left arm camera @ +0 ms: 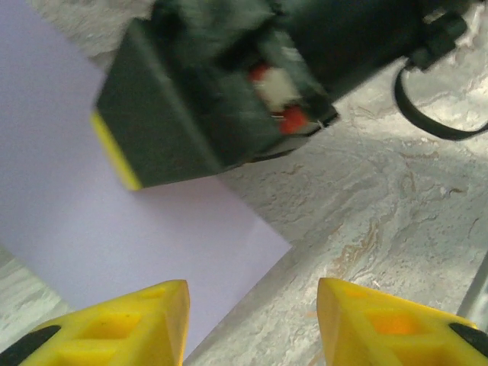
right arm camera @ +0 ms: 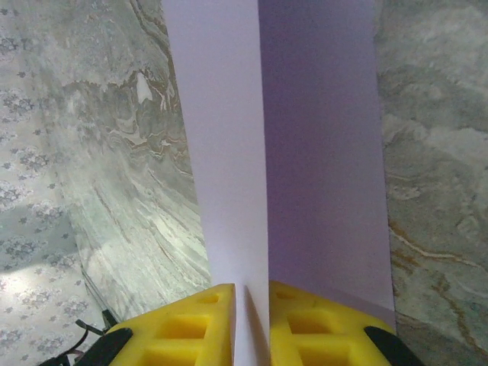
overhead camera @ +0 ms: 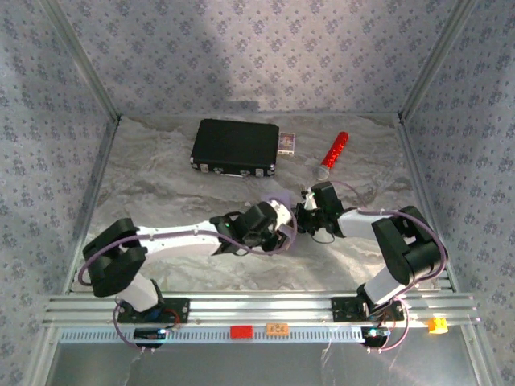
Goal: Fold a paper plane with a square sheet of paper (pick it up from the middle)
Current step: Fold the triangle a second time at the center of the table.
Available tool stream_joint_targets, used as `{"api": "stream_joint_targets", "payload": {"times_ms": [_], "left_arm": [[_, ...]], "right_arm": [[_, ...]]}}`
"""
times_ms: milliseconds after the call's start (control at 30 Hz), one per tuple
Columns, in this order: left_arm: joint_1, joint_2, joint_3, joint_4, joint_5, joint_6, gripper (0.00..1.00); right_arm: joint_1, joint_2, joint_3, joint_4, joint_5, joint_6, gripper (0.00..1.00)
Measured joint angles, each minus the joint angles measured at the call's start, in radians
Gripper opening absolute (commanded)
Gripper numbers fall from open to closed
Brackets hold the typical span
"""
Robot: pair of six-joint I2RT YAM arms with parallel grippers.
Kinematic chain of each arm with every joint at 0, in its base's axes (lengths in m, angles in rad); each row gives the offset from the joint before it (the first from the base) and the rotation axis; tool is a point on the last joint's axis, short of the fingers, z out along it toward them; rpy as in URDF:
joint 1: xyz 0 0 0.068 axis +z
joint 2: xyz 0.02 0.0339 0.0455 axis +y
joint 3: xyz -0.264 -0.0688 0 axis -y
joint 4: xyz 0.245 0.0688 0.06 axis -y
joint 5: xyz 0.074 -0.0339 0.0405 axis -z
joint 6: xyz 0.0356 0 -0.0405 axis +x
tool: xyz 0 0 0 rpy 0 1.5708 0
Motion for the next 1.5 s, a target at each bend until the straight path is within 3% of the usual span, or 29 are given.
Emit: {"api": "stream_joint_targets", "payload": {"times_ms": [167,333,767,1100,1500], "left_arm": [[-0.100,0.080,0.053,-0.034,-0.156,0.070,0.54],[-0.130,0.113,0.060,-0.064,-0.264,0.116,0.59],[-0.177,0.230,0.164,-0.105,-0.415,0.169,0.58],[-0.176,0.235,0.166,-0.128,-0.476,0.176,0.48],[-0.177,0.233,0.163,-0.134,-0.483,0.181,0.19]], "right_arm": [[0.000,0.000,0.000,0.002,-0.006,0.008,0.18],[0.000,0.000,0.000,0.008,-0.010,0.018,0.18],[-0.005,0.000,0.000,0.009,-0.014,0.022,0.18],[-0.007,0.000,0.000,0.008,-0.014,0.022,0.18],[-0.013,0.000,0.000,0.009,-0.014,0.022,0.18]]}}
